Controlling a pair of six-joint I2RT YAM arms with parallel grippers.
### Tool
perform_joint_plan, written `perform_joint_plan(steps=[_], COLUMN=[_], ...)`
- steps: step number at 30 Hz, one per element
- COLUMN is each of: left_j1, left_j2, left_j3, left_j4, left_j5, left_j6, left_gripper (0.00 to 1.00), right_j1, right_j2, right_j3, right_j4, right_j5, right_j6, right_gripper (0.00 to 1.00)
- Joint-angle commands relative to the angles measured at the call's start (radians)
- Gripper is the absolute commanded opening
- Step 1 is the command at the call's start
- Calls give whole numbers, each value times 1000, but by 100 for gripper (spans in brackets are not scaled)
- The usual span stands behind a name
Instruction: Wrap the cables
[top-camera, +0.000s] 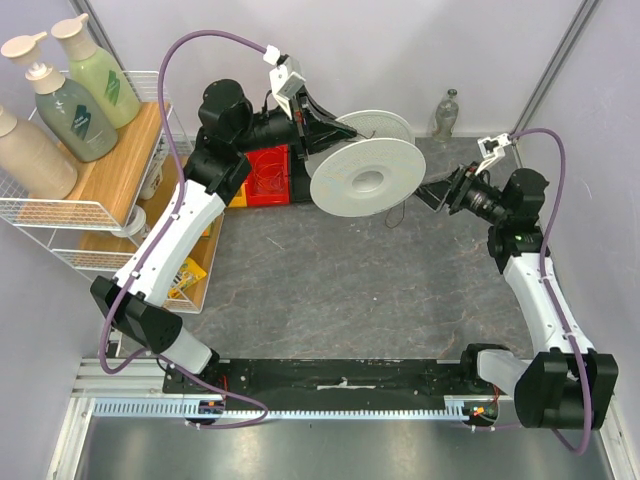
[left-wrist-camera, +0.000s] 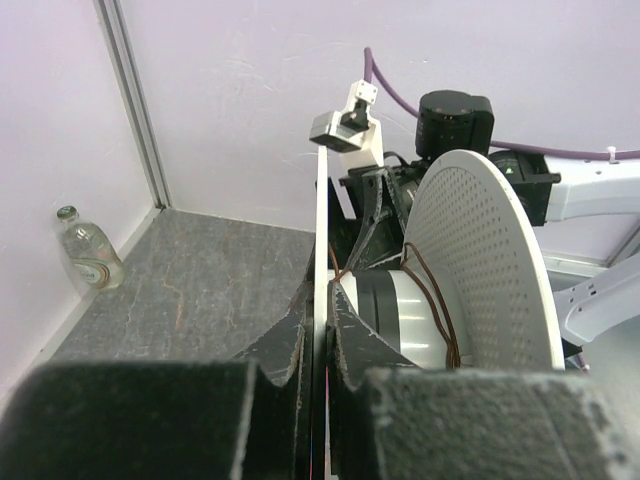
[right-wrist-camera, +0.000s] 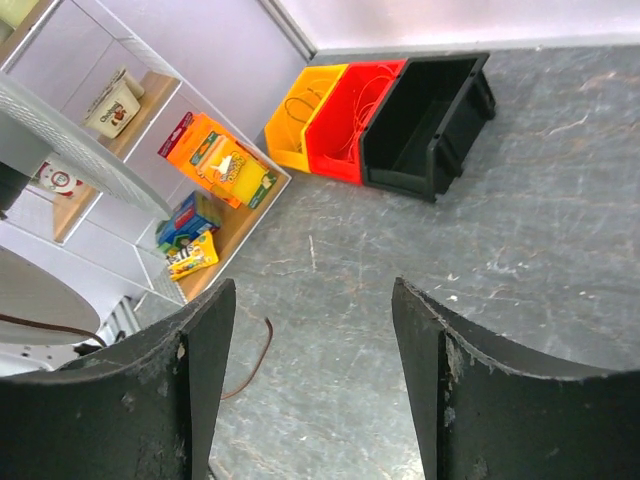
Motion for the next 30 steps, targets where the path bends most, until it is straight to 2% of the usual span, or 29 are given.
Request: perform_joint_plan(steps=[1,5,13,18,21,24,28,30], left_j1=[4,4,4,6,7,13,13,12], left_j2=[-6,-4,-3,0,3,10,16,23], left_j3=[56,53,51,50,47,47,48,47], left_j4=[102,102,101,102,102,93,68,59], left_j5=[-18,-18,-23,-28,-48,-170,-455,-544], left_j6=[-57,-55,-54,-47,-51,-80,-161,-231], left_gripper=[2,2,2,2,2,2,2,2], right_j1=[28,53,108,116,116,116,114,114], right_j2=[14,26,29,24,20,12,-20,-38], right_j3=[-19,-31,-56,-67,-70,-71,-65,-59], right_j4=[53,54,73,90,93,85,36,25], right_j5=[12,21,13,13,16,21,71,131], right_j6=[77,62,63,76,74,60,-19,-56], right_gripper=[71,69,59,45,28,1,0,0])
